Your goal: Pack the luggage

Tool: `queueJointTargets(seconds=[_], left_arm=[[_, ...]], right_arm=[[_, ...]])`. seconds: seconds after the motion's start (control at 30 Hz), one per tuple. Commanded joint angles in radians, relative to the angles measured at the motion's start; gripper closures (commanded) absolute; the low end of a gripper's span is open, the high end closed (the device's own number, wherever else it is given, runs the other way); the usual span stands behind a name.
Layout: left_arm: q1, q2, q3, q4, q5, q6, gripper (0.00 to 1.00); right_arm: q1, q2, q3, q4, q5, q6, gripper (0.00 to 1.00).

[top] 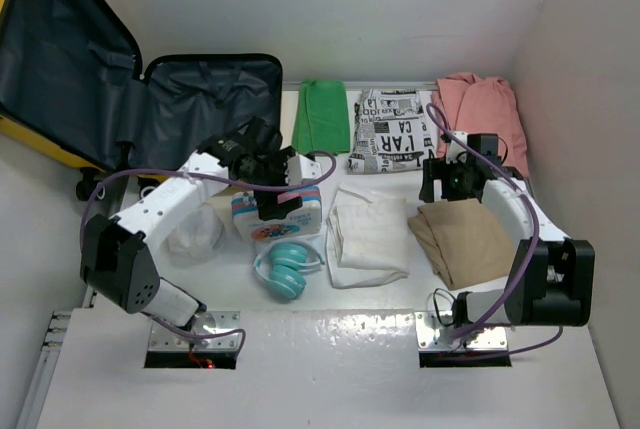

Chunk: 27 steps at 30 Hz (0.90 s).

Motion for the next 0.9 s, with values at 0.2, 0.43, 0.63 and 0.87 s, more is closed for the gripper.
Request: queueJointTargets(seconds=[0.2,0.43,0.63,0.87], left_arm=[[0.009,0.061,-0.028,0.104,-0.067,-0.023,0.0],[-0.023,0.14,-0.084,0.104,-0.048,0.017,0.0],[-0.023,0.211,-0.084,0.094,-0.028,0.026,0.22],[0.069,0.233,0.16,0.074,0.077,-0.058,0.94]], right_arm=[[-0.004,-0.038,-0.022,0.006,0.006,-0.018,0.1],[-0.006,-0.053,-0.045,0.004,0.011,-0.024,0.1],[-0.009,-0.041,-0.036,0.007,0.017,-0.059,0.1],[-0.009,-0.016,-0.01,0.027,0.008,-0.048,0.1]])
